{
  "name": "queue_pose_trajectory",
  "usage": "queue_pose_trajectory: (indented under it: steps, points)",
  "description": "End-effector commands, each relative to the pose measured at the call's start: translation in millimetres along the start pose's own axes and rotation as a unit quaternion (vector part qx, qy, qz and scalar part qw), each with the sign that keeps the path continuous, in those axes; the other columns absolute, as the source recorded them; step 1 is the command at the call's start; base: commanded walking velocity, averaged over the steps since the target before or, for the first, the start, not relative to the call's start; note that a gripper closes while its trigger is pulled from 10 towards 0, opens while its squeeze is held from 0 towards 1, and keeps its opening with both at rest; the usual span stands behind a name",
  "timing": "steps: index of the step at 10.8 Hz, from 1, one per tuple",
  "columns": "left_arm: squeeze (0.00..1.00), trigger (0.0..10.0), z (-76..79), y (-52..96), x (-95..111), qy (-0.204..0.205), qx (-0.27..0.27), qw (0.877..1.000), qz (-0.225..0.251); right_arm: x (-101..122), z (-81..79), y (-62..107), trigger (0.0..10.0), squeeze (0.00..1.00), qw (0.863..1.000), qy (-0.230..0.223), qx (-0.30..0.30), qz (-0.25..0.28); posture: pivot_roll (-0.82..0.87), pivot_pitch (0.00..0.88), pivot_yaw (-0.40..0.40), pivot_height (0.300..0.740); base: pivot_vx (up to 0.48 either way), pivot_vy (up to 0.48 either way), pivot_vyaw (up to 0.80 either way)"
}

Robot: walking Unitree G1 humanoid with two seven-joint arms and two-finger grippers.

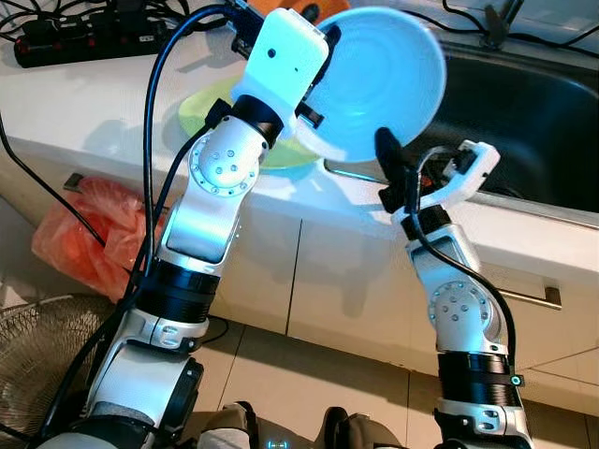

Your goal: Kitchen organization

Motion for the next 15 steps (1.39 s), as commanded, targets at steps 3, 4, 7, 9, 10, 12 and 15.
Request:
queue_pose_trajectory:
  steps: [3,4,7,9,10,12,15]
  points:
    - [1.0,10.0,13.1,-7.0,10,0.008,-0.026,0.999,0.018,-1,-16.8,-3.7,10.0,0.0,0.999,0.006,0.044,-0.002,0.13,0.17,-0.034,0.74,0.0,0.0,0.0]
    - [1.0,10.0,15.6,-6.5,12,0.013,-0.036,0.999,0.025,-1,-14.6,-4.2,10.0,0.0,0.999,0.008,0.034,-0.003,0.13,0.17,-0.034,0.74,0.0,0.0,0.0]
    - [0.0,10.0,26.7,-1.5,11,0.031,-0.085,0.996,0.025,4,3.9,-7.7,10.0,0.0,0.998,0.012,-0.054,0.018,0.13,0.172,-0.035,0.74,0.0,0.0,0.0]
    - [0.0,10.0,30.5,0.4,11,0.04,-0.098,0.994,0.024,11,15.6,-8.7,10.0,0.0,0.994,0.01,-0.101,0.035,0.13,0.171,-0.035,0.74,0.0,0.0,0.0]
    - [0.0,10.0,30.3,0.6,11,0.042,-0.098,0.994,0.024,14,17.4,-9.0,10.0,0.0,0.993,0.005,-0.113,0.043,0.13,0.17,-0.035,0.74,0.0,0.0,0.0]
    - [0.0,10.0,28.3,2.0,12,0.044,-0.093,0.994,0.026,19,24.3,-9.6,10.0,0.0,0.987,-0.004,-0.145,0.063,0.14,0.169,-0.036,0.74,0.0,0.0,0.0]
    - [0.0,10.0,23.3,5.4,5,0.07,-0.069,0.995,0.02,34,29.8,-14.1,10.0,0.0,0.981,0.002,-0.17,0.091,0.13,0.166,-0.036,0.74,0.0,0.0,0.0]
Point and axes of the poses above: a point about 5 cm out from each wrist's last joint towards the gripper, its own y axis pointing back from the gripper into the wrist, its own x axis along the axis of the wrist's last joint, z = x × y, the point moved 1 cm from there along -y, pointing out of the wrist towards the gripper, and after that the axes turned 14 degrees about y, right-handed, at the moved point
